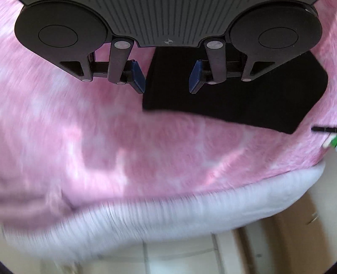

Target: Fold clothes

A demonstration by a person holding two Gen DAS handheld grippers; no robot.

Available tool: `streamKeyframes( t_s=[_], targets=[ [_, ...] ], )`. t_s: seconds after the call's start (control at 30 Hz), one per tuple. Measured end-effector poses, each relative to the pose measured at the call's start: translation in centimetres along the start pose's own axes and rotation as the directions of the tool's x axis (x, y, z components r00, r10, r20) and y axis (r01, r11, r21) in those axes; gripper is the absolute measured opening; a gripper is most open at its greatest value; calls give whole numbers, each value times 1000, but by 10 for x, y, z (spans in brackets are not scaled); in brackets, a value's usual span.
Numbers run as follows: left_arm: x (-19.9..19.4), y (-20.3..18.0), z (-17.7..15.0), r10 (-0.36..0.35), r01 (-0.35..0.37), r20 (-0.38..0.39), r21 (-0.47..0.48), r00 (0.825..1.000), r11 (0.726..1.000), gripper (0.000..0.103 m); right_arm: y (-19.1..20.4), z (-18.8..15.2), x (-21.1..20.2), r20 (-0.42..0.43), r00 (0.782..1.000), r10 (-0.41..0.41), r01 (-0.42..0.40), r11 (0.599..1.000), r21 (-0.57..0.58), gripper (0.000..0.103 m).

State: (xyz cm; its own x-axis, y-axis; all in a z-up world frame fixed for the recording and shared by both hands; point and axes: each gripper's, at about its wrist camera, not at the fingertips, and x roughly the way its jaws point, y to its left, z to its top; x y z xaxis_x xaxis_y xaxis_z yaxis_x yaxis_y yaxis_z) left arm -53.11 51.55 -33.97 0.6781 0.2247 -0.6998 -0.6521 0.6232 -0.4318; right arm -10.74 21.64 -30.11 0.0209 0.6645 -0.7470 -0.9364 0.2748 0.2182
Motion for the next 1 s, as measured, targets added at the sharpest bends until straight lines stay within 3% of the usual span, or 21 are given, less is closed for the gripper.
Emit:
streamKeyframes(
  t_s=[0.13,0.2,0.23,0.27,0.3,0.4,0.43,0.47,0.6,0.67,0.7,0.73,0.8,0.87,0.93,1.0],
  targets=[
    [27,11,-4,9,-9,6,-69,1000,998,50,-22,-2,28,6,999,37,-37,985,170,50],
    [38,13,-4,-10,12,15,-93,1000,996,36,-29,1,44,25,999,48,-53,973,226,50],
    [41,10,-4,5,-3,26,-73,1000,997,16,-32,2,51,35,998,54,-61,965,254,47],
    [44,7,-4,22,-20,37,-51,999,998,9,-33,2,55,50,997,51,-62,965,256,31],
    [42,5,-3,14,-14,64,-10,998,1000,8,-29,2,54,73,997,39,-54,973,223,11],
    [35,-1,-8,10,-20,142,71,990,997,8,-18,0,51,142,990,5,-24,992,126,10],
    [42,1,-10,40,-51,127,86,991,995,8,-17,-2,50,154,988,-10,-8,993,115,10],
    [52,1,-14,81,-91,97,106,992,990,16,-18,-3,53,149,988,-26,7,992,123,10],
    [48,-1,-22,144,-159,134,113,980,981,34,-19,-12,66,105,992,-69,55,990,126,15],
    [31,0,-22,174,-188,155,77,972,979,35,-22,-12,53,101,990,-95,74,978,194,23],
    [19,0,-23,196,-207,171,48,965,977,36,-22,-15,39,114,987,-115,86,969,233,35],
    [3,0,-28,200,-205,182,6,963,979,36,-22,-22,20,149,981,-124,80,959,273,40],
    [-31,2,-45,181,-166,195,-91,964,982,42,-21,-38,-20,218,967,-130,46,935,353,47],
    [-67,3,-68,131,-90,202,-201,971,975,50,-22,-70,-61,279,958,-72,-65,890,452,58],
    [-96,3,-100,63,5,216,-301,974,954,58,-22,-108,-91,322,947,-20,-170,817,550,64],
    [-107,2,-133,14,73,209,-400,978,914,60,-19,-149,-107,341,940,36,-258,727,637,65]
  ],
)
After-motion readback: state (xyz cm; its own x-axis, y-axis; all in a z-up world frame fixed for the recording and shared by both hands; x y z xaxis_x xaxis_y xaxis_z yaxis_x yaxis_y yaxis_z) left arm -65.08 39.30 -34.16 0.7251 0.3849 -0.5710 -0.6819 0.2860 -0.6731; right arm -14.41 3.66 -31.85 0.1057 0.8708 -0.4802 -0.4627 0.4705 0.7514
